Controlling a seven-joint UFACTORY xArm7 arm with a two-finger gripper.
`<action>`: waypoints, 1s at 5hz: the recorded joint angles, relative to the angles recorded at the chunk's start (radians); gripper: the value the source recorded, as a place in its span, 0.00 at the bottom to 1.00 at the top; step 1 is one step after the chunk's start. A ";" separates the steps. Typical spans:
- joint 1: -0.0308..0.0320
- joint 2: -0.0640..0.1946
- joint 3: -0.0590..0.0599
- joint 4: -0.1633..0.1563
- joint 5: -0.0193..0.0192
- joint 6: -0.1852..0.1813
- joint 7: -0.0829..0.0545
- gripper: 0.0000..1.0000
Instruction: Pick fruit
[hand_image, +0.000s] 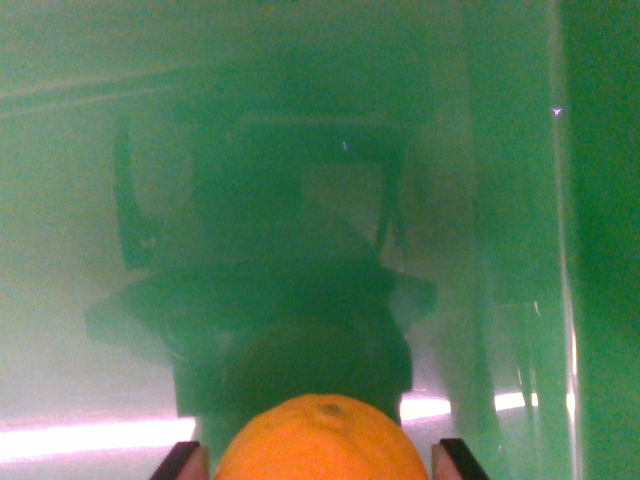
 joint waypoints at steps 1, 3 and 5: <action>0.0002 -0.009 0.000 0.011 0.0009 0.020 -0.002 1.00; 0.0006 -0.020 0.001 0.024 0.0020 0.044 -0.005 1.00; 0.0009 -0.035 0.001 0.040 0.0033 0.075 -0.008 1.00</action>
